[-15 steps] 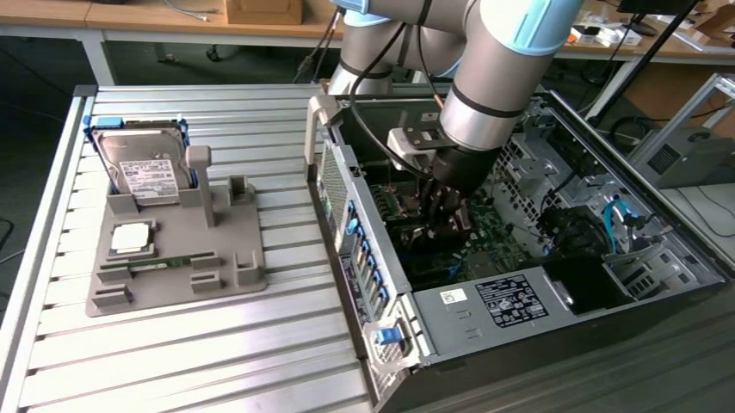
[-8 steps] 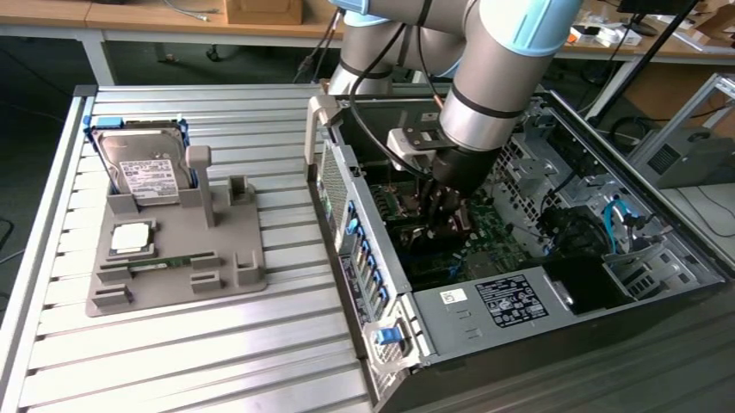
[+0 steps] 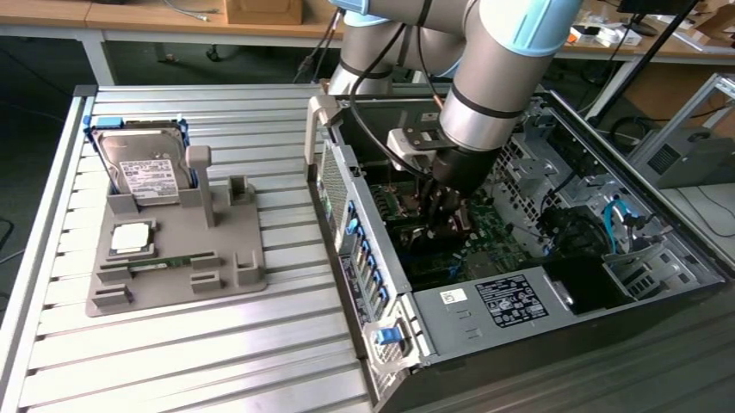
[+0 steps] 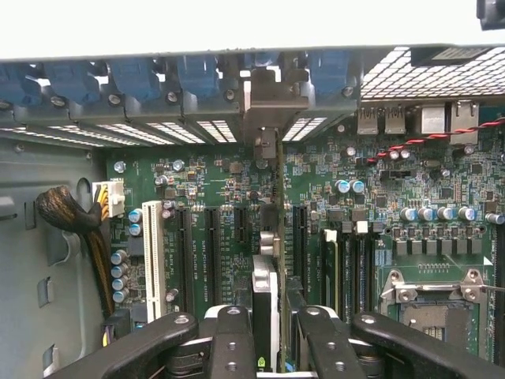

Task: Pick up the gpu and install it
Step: 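Insert the gpu into the slot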

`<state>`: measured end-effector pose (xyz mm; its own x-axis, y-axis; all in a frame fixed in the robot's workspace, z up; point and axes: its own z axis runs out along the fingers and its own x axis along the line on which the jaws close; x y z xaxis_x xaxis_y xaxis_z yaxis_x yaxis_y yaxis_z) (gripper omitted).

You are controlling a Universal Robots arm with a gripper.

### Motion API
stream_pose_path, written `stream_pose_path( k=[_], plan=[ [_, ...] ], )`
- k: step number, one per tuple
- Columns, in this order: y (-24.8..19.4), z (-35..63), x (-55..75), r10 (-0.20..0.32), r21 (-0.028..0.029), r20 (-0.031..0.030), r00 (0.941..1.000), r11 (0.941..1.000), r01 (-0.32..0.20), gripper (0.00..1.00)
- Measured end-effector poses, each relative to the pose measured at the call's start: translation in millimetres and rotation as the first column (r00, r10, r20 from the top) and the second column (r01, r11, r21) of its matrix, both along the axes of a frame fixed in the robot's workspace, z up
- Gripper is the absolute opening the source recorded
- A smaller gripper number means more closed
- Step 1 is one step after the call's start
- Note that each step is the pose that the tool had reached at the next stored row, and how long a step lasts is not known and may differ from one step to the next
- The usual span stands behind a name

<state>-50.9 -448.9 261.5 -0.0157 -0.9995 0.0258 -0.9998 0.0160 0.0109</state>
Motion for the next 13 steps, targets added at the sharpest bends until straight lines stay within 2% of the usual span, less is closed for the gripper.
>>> stream_pose_path(
  k=[3,13],
  plan=[
    [0.1,-0.3,0.1,0.022,0.0006,0.0003,0.9998,0.9998,-0.022,0.27],
    [0.0,0.1,0.0,0.033,-0.0009,-0.0001,0.9994,0.9994,-0.033,0.27]
  ],
)
